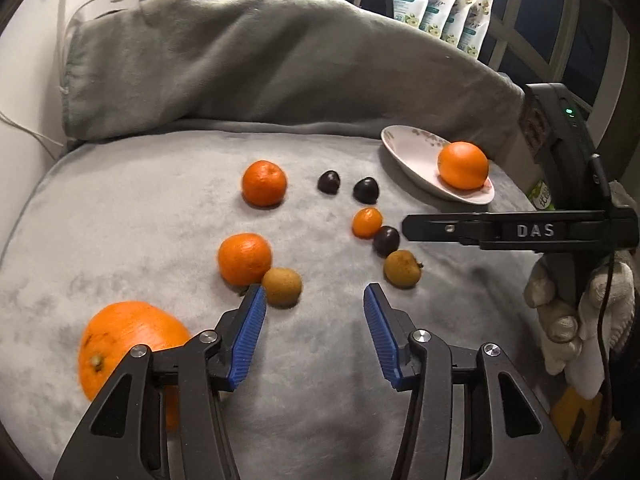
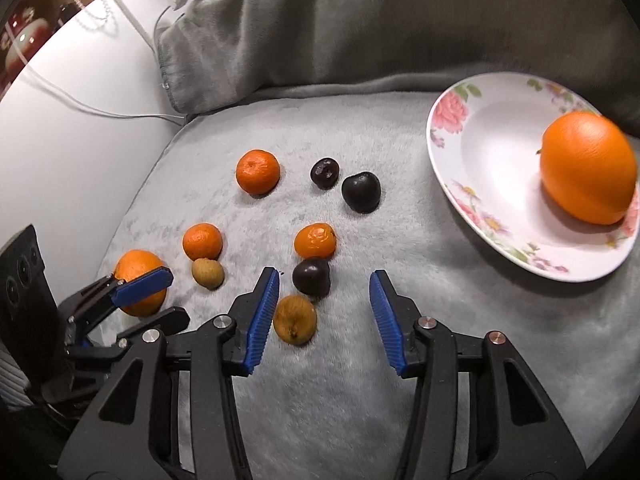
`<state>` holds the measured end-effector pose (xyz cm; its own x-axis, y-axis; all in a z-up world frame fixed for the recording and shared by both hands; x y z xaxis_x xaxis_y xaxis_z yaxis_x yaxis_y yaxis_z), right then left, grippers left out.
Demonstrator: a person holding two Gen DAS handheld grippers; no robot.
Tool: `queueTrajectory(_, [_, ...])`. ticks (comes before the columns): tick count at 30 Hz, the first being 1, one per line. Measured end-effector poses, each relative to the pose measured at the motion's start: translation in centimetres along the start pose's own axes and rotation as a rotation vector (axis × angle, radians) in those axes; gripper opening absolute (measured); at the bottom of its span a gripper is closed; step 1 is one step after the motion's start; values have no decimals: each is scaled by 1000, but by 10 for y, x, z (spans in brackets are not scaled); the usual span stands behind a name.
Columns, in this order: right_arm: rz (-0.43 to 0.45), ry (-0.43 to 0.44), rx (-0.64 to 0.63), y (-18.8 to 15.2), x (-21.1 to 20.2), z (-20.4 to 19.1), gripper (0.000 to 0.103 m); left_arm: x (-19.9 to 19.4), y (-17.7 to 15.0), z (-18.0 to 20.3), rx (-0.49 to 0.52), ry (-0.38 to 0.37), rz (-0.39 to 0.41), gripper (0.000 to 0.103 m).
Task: Organize fruits
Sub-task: 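Reach the left gripper to the small brown kiwi and close on it, then lift the kiwi with the left gripper while the right gripper grasps a dark plum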
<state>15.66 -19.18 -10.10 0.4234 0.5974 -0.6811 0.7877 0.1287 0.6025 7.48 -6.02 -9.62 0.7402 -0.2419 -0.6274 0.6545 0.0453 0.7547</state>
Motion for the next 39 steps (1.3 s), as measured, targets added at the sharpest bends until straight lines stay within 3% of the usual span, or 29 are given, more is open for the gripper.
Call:
queueTrajectory(7, [-21,29,19,4,8,3,48,6,-3,10,28,24,-6,41])
queueTrajectory(18, [-113,96,13,10,26,-1,43,19,-2,-4,-3,167,-15,38])
queueTrajectory(27, [-161,90,-16,8,31,-1,35,33,-3,-3,21,262,-18,37])
queueTrajectory(29, [-161,92,-18,8,31,0,32,34,-4,-5,29,281,-20,29])
queueTrajectory(32, [-160,120,-18,5,29,-2,23,33,-3,-9,14,275,-17,25])
queueTrajectory(39, [-137,131,-7,3,23,0,23,27,-3,-10,-13,240,-15,25])
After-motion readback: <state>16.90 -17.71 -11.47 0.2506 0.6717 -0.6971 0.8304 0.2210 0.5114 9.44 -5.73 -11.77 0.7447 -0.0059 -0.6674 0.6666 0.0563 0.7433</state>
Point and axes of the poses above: each gripper's, at about its wrist camera, not at the fingertips, and x roughly the way its jaws point, z to its right, y to its top, the point moved 5 cm from there along x, roughly the way its jaws point, and after that the axes turned 7 degrees about z, right-handed, at the moved point
